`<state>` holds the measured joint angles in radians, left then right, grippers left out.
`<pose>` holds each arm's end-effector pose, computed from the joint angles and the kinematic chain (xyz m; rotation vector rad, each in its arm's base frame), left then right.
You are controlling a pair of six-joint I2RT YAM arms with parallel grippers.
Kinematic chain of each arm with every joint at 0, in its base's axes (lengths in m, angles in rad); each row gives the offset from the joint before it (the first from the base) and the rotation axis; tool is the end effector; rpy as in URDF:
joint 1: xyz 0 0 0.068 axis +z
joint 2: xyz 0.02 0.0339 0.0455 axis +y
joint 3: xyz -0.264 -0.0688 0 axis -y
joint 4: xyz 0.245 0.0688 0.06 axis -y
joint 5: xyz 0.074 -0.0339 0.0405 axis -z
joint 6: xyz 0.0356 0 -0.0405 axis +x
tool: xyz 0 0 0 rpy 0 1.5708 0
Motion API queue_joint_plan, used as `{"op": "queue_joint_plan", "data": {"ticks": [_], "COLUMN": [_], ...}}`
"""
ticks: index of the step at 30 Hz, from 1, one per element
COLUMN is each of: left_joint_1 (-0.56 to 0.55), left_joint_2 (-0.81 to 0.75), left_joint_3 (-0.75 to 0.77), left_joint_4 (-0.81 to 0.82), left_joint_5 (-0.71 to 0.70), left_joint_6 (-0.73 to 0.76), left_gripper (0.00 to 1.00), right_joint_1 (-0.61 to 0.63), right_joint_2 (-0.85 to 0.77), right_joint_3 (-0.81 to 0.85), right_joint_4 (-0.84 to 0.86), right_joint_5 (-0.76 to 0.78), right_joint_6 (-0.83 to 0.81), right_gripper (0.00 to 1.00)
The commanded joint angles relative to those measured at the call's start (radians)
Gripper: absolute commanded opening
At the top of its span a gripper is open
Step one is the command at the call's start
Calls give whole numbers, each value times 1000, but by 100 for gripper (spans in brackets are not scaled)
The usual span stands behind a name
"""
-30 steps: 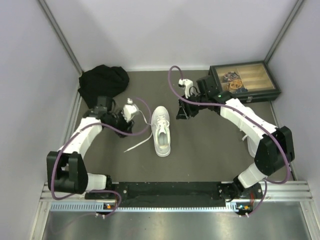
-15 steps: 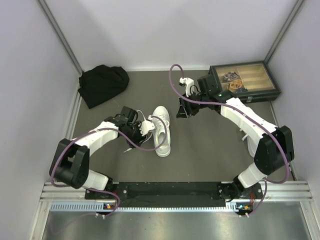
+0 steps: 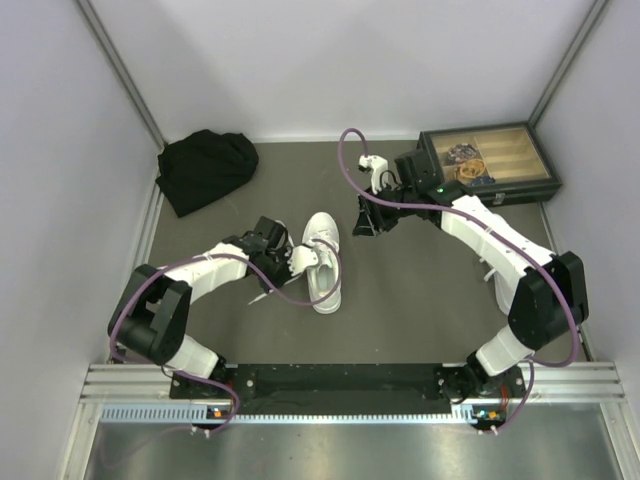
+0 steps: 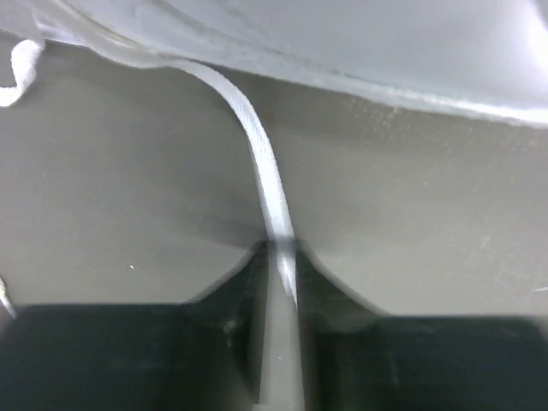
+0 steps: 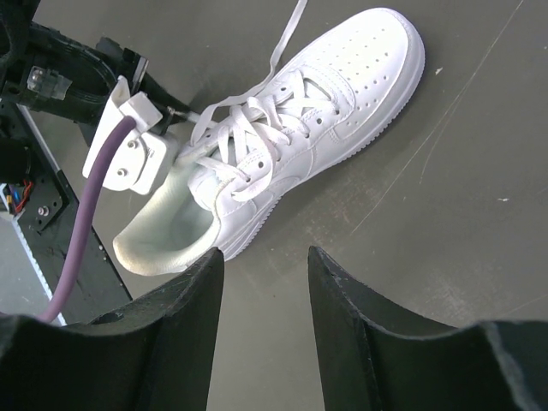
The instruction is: Tie the shoes
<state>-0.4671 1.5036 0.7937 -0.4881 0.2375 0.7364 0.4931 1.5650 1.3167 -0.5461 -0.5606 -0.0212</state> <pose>0.2344 -0.1276 0.1616 1.5964 2.2161 -0.2537 0.2938 0.1794 0.3011 -0.8720 2.2196 0.8893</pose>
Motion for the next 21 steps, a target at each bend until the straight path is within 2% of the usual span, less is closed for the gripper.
{"op": "queue_joint_plan", "data": {"ticks": [1, 2, 7, 14, 18, 21], "left_joint_1": [-2, -2, 2, 10, 12, 12], "left_joint_2": [38, 23, -38, -259, -318, -309], "left_joint_3": [-39, -39, -2, 79, 114, 107], "left_joint_4": [8, 5, -38, -76, -63, -42], "left_joint_5": [-20, -4, 34, 175, 258, 232], "left_joint_6": [17, 14, -28, -84, -127, -135], "left_gripper": [5, 0, 0, 0, 0, 0], "right_joint_1": [-13, -11, -13, -11, -11, -11], "right_joint_2": [7, 10, 27, 36, 62, 79], "right_joint_3": [16, 19, 29, 33, 45, 56], "right_joint_4": [34, 34, 40, 40, 46, 48], "right_joint_5": [-12, -16, -24, -47, -68, -87], "right_joint_6": [7, 9, 14, 14, 41, 56], "right_gripper": [44, 44, 44, 44, 43, 43]}}
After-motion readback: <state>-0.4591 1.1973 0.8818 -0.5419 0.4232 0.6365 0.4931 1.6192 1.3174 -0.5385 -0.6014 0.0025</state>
